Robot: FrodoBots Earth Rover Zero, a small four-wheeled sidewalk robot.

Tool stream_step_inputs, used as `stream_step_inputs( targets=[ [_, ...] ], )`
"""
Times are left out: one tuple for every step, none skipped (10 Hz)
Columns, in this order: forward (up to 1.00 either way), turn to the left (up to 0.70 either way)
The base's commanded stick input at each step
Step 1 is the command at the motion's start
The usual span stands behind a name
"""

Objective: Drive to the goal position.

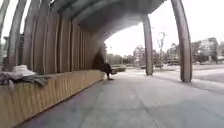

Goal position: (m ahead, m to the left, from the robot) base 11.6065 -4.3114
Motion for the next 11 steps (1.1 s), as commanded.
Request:
stream_step_inputs(
  targets=[
    [1.0, -0.33],
    [1.0, -0.33],
    [1.0, -0.33],
    [1.0, -0.33],
    [1.0, -0.33],
    [1.0, -0.33],
    [1.0, -0.33],
    [1.0, -0.33],
    [1.0, -0.33],
    [1.0, -0.33],
    [1.0, 0.02]
  ],
)
